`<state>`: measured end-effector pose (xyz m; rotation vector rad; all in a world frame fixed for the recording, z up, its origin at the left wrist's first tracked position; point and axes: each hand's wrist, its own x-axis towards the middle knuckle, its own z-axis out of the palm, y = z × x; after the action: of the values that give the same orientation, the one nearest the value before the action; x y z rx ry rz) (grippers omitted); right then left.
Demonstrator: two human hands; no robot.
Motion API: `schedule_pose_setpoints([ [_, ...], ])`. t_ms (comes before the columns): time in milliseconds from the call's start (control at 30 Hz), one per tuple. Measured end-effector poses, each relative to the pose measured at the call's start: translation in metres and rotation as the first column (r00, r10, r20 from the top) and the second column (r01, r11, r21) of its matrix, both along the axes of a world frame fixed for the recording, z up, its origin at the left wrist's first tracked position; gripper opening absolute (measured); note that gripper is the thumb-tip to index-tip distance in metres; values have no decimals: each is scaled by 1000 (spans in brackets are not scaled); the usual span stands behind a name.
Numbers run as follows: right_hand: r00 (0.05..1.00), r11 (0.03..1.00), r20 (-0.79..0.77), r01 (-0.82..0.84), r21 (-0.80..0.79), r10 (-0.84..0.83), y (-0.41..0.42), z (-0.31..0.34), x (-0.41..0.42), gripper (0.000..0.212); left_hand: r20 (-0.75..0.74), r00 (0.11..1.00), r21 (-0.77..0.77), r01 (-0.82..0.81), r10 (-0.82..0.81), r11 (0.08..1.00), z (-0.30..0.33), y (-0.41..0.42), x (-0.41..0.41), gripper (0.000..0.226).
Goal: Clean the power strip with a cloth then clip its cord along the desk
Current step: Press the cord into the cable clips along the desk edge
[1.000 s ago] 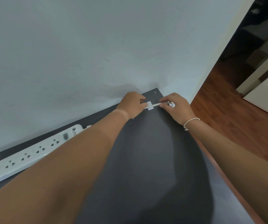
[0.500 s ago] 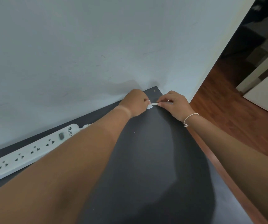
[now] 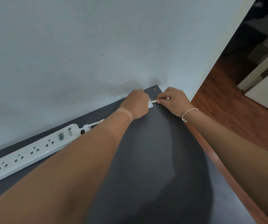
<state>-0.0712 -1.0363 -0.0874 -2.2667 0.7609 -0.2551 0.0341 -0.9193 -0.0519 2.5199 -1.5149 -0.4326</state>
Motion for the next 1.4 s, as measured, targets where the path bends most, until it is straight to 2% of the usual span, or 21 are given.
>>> schedule_pose_setpoints([
  [300, 1000, 999, 2, 12, -36, -12, -3, 0, 6, 13, -56, 998, -33, -6, 4, 999, -8, 3, 4, 32],
  [567, 994, 988, -28, 98, -119, -102, 13, 12, -2, 28, -119, 991, -3, -65, 64, 998, 6, 17, -3, 26],
  [667, 995, 988, -12, 100, -120, -102, 21, 24, -4, 30, -102, 990, 5, -95, 95, 995, 16, 34, -1, 33],
  [833, 999, 992, -36, 15, -125, -19, 45, 46, -1, 31, -127, 978, 21, -164, 165, 986, 36, 79, 7, 39],
  [1167, 976, 969, -58, -214, -122, 208, 134, 86, 28, 35, -63, 930, 18, -362, 363, 932, 66, 224, 36, 44],
  [1400, 914, 907, -143, -398, -133, 380, 207, 89, 59, 43, -41, 879, 125, -467, 475, 875, 65, 328, 57, 58],
])
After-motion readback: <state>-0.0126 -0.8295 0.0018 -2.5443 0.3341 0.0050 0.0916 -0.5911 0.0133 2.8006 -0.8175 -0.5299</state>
